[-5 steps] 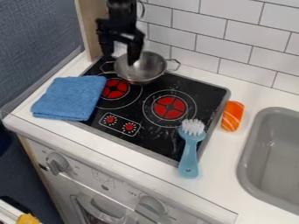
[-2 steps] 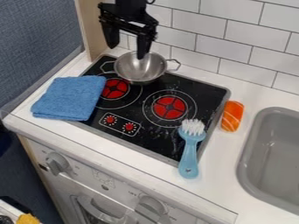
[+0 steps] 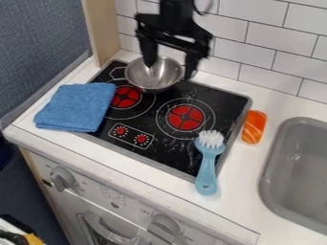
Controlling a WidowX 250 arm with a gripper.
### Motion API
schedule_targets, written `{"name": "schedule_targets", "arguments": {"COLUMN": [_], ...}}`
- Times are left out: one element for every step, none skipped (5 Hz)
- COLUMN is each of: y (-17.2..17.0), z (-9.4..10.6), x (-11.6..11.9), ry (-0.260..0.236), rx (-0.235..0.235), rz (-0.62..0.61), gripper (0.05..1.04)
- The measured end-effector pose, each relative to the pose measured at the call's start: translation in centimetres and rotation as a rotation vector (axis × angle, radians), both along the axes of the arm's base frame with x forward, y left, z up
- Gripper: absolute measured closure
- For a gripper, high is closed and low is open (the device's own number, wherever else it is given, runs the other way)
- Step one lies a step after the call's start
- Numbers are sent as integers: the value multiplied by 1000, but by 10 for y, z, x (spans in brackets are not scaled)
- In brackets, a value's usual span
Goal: Moved the silver pot to the upper center of the burner
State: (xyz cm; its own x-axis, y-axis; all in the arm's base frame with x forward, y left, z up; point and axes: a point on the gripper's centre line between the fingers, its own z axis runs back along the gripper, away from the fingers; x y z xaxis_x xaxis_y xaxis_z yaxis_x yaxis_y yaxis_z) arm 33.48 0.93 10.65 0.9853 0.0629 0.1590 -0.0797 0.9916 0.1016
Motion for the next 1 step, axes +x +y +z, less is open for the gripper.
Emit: {"name": "schedule_targets", "arguments": {"y": [-22], "z": [0], "x": [-7], "ry": [-13], "rx": [-41], "rz": [28], "gripper": [82]}}
